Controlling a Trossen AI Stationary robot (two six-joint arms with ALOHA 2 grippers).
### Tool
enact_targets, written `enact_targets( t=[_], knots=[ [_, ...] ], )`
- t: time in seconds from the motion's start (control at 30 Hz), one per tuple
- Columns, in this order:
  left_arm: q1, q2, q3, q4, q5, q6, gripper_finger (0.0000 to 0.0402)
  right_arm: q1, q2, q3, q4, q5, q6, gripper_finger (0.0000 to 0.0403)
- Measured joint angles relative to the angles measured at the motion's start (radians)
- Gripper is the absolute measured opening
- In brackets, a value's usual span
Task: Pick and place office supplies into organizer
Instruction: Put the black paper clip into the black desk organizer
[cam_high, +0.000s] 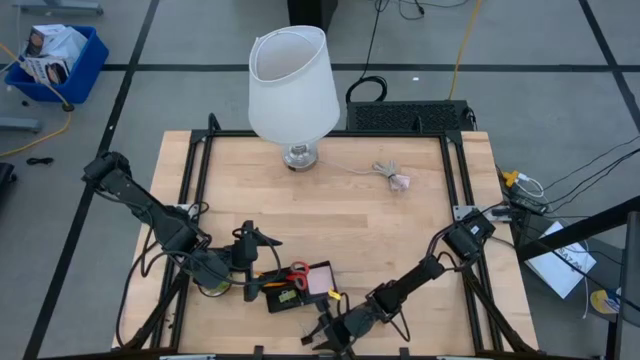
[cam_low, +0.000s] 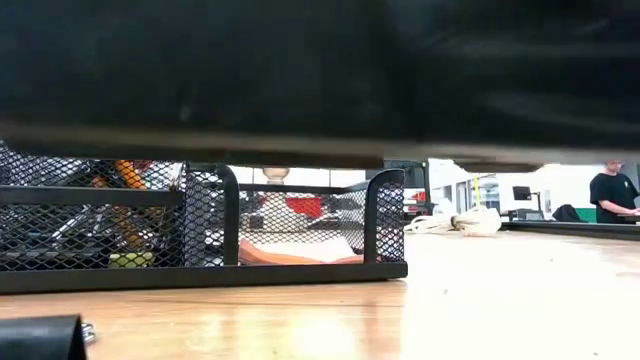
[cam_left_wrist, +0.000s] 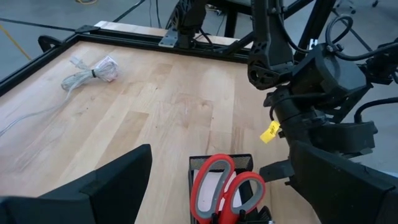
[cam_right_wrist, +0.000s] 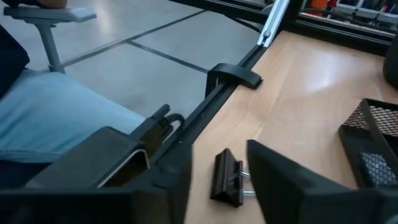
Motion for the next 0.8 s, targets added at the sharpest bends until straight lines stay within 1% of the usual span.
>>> enact_targets(
  t=[0.13,0.2,0.27,0.4,0.53,0.63,0.73,0.8],
  knots=[
    [0.0,0.0,0.0,0.0,-0.006,0.007,0.0386,-0.003,0.0,0.0,0.0,0.0,-0.012,0.0202],
    [0.001,0.0,0.0,0.0,-0.008,0.01,0.0386,-0.01,0.0,0.0,0.0,0.001,-0.016,0.0219],
    [0.001,0.0,0.0,0.0,-0.008,0.01,0.0386,-0.016,0.0,0.001,-0.001,0.001,-0.014,0.0226],
    [0.001,0.0,0.0,0.0,-0.008,0.011,0.0386,-0.023,0.0,0.007,-0.024,0.0,0.001,0.0218],
    [0.001,0.0,0.0,0.0,-0.008,0.01,0.0386,-0.034,0.0,0.066,-0.108,0.0,0.006,0.02],
    [0.001,0.0,0.0,0.0,-0.008,0.01,0.0386,-0.041,0.0,0.08,-0.16,0.009,0.007,0.0189],
    [-0.005,0.0,0.0,0.0,-0.008,0.009,0.0386,-0.034,-0.042,0.079,-0.221,0.004,0.026,0.0177],
    [-0.013,0.0,0.0,0.002,-0.008,0.007,0.0386,-0.017,-0.1,0.08,-0.314,0.028,0.051,0.0168]
  ],
)
